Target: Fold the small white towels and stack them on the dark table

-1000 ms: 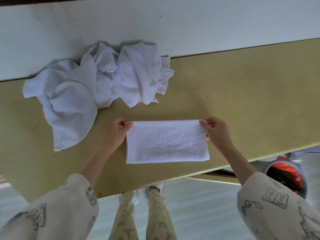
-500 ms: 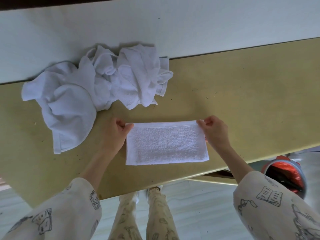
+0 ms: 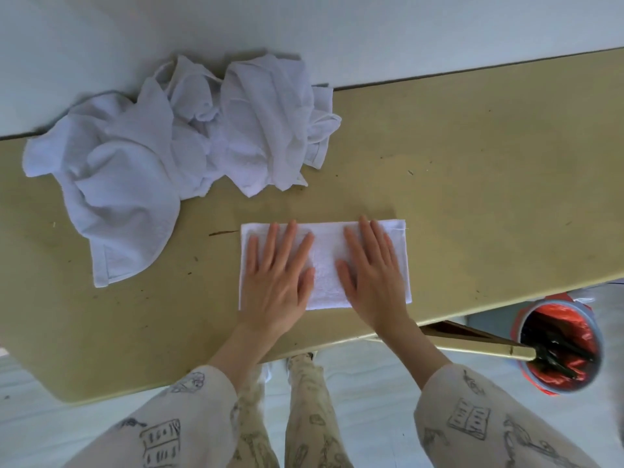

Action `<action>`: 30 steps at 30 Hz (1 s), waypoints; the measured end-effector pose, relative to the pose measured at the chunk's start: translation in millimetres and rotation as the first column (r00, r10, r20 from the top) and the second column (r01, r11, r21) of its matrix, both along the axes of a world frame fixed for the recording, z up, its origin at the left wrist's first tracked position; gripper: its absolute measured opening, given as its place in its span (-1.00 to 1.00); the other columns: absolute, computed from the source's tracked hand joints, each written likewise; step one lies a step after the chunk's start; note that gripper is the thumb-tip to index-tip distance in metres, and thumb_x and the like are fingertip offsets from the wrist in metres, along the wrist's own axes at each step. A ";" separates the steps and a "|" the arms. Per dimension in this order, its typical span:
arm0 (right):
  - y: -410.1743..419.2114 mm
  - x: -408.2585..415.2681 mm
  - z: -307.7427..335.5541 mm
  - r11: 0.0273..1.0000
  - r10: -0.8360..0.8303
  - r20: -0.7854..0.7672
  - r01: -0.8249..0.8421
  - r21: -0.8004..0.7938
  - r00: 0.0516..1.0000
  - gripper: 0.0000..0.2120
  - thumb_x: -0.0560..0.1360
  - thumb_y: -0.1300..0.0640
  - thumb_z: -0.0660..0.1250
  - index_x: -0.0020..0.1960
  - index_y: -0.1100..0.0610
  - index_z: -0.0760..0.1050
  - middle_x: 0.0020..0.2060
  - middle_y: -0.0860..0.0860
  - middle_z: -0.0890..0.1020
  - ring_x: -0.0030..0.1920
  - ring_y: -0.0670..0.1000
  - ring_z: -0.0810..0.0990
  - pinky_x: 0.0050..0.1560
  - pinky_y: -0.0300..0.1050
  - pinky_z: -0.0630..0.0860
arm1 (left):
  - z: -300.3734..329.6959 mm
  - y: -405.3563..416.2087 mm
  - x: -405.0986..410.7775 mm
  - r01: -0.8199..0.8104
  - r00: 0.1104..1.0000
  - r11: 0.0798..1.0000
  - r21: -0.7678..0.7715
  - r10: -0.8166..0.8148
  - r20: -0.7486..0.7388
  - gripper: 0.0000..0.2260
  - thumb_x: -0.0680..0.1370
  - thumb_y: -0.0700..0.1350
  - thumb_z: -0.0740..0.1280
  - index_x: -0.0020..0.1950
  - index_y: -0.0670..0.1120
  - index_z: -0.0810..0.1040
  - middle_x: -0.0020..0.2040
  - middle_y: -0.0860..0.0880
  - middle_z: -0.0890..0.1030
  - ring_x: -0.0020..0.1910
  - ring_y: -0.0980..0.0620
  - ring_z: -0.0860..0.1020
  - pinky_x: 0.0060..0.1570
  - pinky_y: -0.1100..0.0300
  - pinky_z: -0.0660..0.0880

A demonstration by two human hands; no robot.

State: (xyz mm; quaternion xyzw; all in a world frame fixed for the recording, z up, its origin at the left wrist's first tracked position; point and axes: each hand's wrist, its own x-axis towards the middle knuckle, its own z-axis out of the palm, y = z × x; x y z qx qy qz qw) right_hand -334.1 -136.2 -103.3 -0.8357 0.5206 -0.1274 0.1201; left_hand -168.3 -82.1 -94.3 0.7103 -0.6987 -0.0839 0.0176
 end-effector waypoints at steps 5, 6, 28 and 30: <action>-0.6 -4.1 2.1 1.000 -0.009 -0.150 0.009 -0.002 0.989 -0.50 0.56 -0.11 0.04 0.43 0.10 0.26 0.42 0.16 0.32 0.44 0.14 0.24 0.43 0.15 0.12 | 1.8 -1.9 0.2 0.008 0.999 0.999 0.041 -0.010 0.043 -0.53 0.58 0.12 0.03 0.48 0.03 0.18 0.50 -0.08 0.18 0.48 -0.15 0.12 0.41 -0.24 0.03; -0.4 -3.7 3.0 1.000 -0.013 -0.175 0.014 0.007 0.984 -0.48 0.55 -0.12 0.05 0.44 0.09 0.26 0.43 0.15 0.31 0.44 0.13 0.22 0.42 0.17 0.11 | 2.8 -2.1 0.1 0.013 0.999 0.998 0.055 -0.015 0.040 -0.52 0.58 0.13 0.03 0.48 0.03 0.18 0.50 -0.08 0.17 0.48 -0.15 0.12 0.41 -0.24 0.04; 13.6 32.3 8.4 0.995 0.066 -0.267 -0.044 0.085 0.961 -0.44 0.55 -0.19 -0.03 0.48 0.03 0.17 0.48 0.11 0.21 0.48 0.16 0.15 0.40 0.34 0.01 | 42.2 -9.0 19.0 -0.716 0.495 0.569 0.404 0.822 -0.281 -0.73 0.50 0.04 0.31 0.04 -0.13 0.43 0.11 -0.14 0.42 0.11 -0.15 0.41 0.15 -0.05 0.39; 12.9 32.6 8.6 0.995 0.067 -0.269 -0.044 0.091 0.961 -0.44 0.56 -0.19 -0.04 0.49 0.03 0.17 0.48 0.11 0.21 0.48 0.16 0.15 0.40 0.34 0.01 | 47.2 -12.5 22.4 -0.697 0.445 0.561 0.447 0.827 -0.344 -0.75 0.49 0.01 0.33 -0.01 -0.10 0.35 -0.05 -0.08 0.50 -0.07 -0.09 0.52 -0.05 -0.02 0.50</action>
